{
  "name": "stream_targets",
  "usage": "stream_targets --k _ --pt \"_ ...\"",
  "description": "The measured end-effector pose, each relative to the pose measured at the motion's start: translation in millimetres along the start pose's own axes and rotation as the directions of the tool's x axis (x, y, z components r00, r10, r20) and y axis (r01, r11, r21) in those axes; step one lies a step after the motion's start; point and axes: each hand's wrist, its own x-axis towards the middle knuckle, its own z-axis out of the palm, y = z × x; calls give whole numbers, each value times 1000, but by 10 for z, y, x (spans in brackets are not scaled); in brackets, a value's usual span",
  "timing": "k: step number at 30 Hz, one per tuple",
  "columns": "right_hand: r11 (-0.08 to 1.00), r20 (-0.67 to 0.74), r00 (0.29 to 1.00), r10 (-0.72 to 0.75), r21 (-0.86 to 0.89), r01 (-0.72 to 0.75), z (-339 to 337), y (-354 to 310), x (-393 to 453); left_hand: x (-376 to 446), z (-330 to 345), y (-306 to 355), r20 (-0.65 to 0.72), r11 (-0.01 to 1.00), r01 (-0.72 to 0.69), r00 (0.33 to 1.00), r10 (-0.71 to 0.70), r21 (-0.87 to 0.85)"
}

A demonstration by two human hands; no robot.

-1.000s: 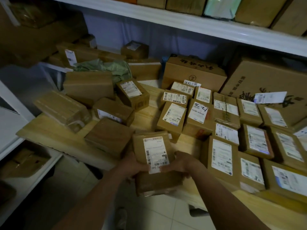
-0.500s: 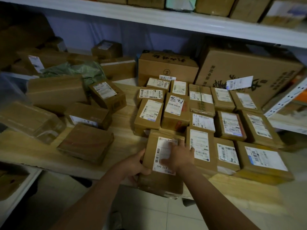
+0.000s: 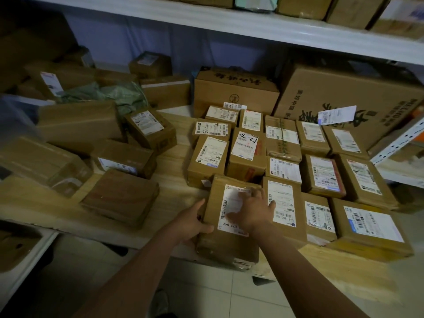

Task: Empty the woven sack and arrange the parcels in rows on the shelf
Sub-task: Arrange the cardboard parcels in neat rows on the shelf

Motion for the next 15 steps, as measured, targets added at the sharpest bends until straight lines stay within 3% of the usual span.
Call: stream_targets --k 9,15 --pt "957 -124 963 -240 138 256 72 -655 41 -13 -522 -101 -297 1000 0 955 0 -2" --pt "909 -62 961 -269 315 275 202 -1251 162 -76 -1058 -342 -422 993 3 905 -54 -120"
